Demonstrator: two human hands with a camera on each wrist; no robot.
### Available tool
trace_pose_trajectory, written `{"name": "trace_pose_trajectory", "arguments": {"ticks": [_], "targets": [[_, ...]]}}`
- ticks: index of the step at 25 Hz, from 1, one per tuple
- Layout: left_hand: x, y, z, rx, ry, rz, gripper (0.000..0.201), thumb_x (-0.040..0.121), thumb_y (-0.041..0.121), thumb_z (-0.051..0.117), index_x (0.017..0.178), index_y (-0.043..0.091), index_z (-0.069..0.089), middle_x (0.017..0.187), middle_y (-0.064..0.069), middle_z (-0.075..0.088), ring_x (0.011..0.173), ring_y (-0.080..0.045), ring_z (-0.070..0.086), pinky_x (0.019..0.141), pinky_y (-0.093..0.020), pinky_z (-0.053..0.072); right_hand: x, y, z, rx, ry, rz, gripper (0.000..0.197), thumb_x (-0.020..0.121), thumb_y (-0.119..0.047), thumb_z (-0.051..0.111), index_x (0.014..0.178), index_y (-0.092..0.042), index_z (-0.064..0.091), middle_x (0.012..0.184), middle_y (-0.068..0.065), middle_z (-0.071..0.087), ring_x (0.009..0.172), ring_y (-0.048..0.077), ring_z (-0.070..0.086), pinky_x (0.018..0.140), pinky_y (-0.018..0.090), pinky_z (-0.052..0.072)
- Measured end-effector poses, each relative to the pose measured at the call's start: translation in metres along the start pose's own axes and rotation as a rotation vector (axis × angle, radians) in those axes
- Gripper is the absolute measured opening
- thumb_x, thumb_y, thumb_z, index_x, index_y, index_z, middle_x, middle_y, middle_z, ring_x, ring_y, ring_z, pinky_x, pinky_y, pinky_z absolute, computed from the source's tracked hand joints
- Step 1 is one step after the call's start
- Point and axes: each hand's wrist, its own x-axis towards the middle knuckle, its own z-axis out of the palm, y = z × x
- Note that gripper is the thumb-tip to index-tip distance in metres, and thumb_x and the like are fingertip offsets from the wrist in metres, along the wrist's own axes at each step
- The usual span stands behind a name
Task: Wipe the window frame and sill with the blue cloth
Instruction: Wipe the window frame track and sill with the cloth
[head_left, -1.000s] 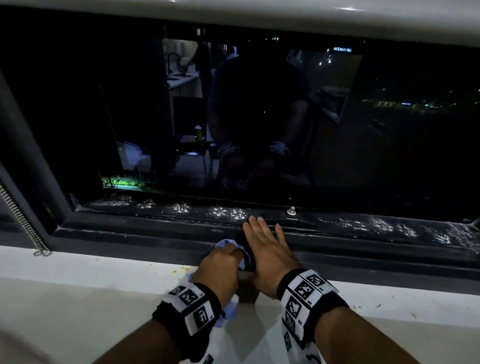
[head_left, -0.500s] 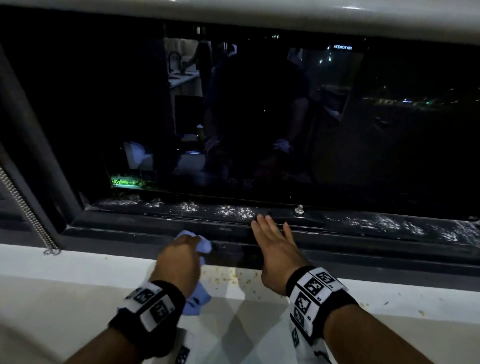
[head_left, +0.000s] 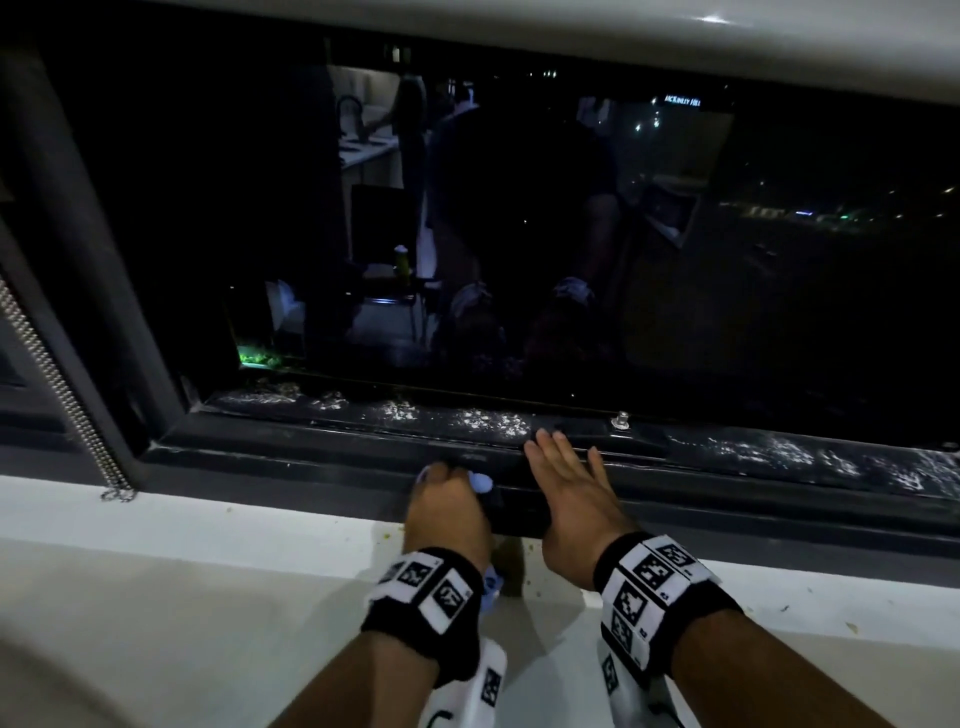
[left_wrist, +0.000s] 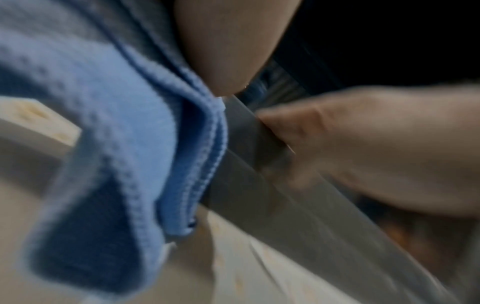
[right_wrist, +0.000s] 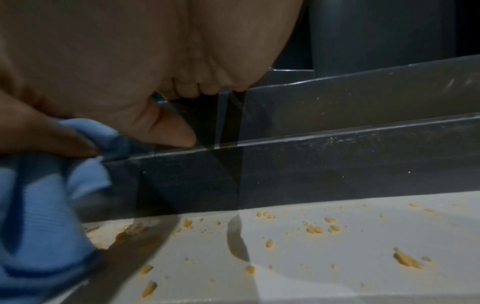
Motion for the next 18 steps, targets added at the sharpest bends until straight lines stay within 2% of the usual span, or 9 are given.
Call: {"name": "trace_pose_trajectory", "arguments": {"ticks": [2,4,5,7,10,12,15,16,18], "targets": [[-0.01,0.014,0.005,-0.017,-0.096,0.113,0.031,0.076,0.004,0.049,0.1,0.013,0.066,0.109,-0.01,0.06,0.106,-0.028,0.055,0.091,-0.032,0.045,0.0,0.0,0.0,0.011,0.006,-0.001,0.097,0.078,-0.016,0.057,0.149,-0.019,-0.008,0.157,-0.001,-0.017,0.141,0.01,-0.022,0.115,0.039,-0.017],[-0.02,0.013,0.006,-0.006,-0.174,0.231,0.031,0.07,0.009,0.044,0.088,0.006,0.07,0.094,-0.013,0.066,0.094,-0.022,0.059,0.08,-0.028,0.049,-0.001,-0.002,-0.001,0.014,0.007,-0.007,0.097,0.079,-0.02,0.06,0.149,-0.02,-0.008,0.157,-0.001,-0.016,0.141,0.01,-0.021,0.114,0.038,-0.017],[-0.024,0.007,0.0,0.02,-0.2,0.284,0.031,0.069,0.012,0.043,0.085,0.007,0.07,0.091,-0.011,0.067,0.092,-0.018,0.058,0.08,-0.024,0.047,-0.001,-0.002,-0.002,0.019,0.005,-0.006,0.097,0.08,-0.019,0.059,0.149,-0.019,-0.008,0.157,-0.001,-0.017,0.141,0.01,-0.021,0.114,0.038,-0.017],[-0.033,-0.009,-0.016,0.085,-0.259,0.36,0.03,0.069,0.013,0.046,0.089,0.015,0.068,0.098,-0.007,0.063,0.095,-0.021,0.059,0.085,-0.029,0.047,-0.003,-0.003,-0.002,0.021,-0.001,-0.003,0.096,0.079,-0.015,0.057,0.149,-0.019,-0.008,0.157,-0.002,-0.017,0.141,0.01,-0.021,0.115,0.038,-0.017],[-0.022,-0.029,-0.043,-0.051,-0.126,0.228,0.027,0.073,0.001,0.053,0.088,0.02,0.065,0.097,-0.005,0.063,0.088,-0.024,0.062,0.078,-0.034,0.051,-0.001,-0.001,0.001,0.01,0.036,-0.003,0.098,0.075,-0.006,0.054,0.149,-0.021,-0.008,0.157,-0.002,-0.016,0.141,0.009,-0.021,0.114,0.037,-0.017],[0.001,-0.031,-0.057,0.003,-0.032,0.09,0.027,0.076,-0.001,0.057,0.093,0.017,0.066,0.103,-0.007,0.062,0.091,-0.028,0.061,0.078,-0.03,0.047,0.0,0.0,0.003,0.021,0.031,0.004,0.098,0.074,-0.003,0.053,0.149,-0.022,-0.008,0.157,-0.003,-0.016,0.14,0.008,-0.021,0.114,0.038,-0.017],[0.01,-0.024,-0.05,0.082,-0.074,-0.075,0.039,0.069,-0.002,0.063,0.098,0.024,0.067,0.114,-0.002,0.054,0.099,-0.023,0.059,0.084,-0.025,0.041,-0.001,-0.001,0.002,0.032,0.037,0.008,0.099,0.072,0.0,0.05,0.149,-0.023,-0.009,0.157,-0.004,-0.017,0.14,0.008,-0.022,0.115,0.038,-0.016],[0.006,-0.019,-0.042,0.084,-0.085,-0.103,0.04,0.069,-0.001,0.062,0.1,0.024,0.067,0.114,-0.002,0.053,0.102,-0.023,0.058,0.087,-0.024,0.039,-0.001,-0.001,0.002,0.031,0.042,0.003,0.099,0.072,-0.001,0.05,0.149,-0.022,-0.009,0.157,-0.004,-0.017,0.14,0.008,-0.022,0.115,0.038,-0.016],[-0.004,-0.006,-0.018,0.04,-0.094,0.005,0.035,0.073,-0.001,0.059,0.1,0.02,0.066,0.115,-0.005,0.053,0.104,-0.023,0.056,0.09,-0.025,0.039,0.0,-0.001,0.002,0.028,0.042,-0.006,0.098,0.073,-0.004,0.052,0.149,-0.021,-0.008,0.157,-0.003,-0.017,0.141,0.009,-0.022,0.115,0.039,-0.016]]}}
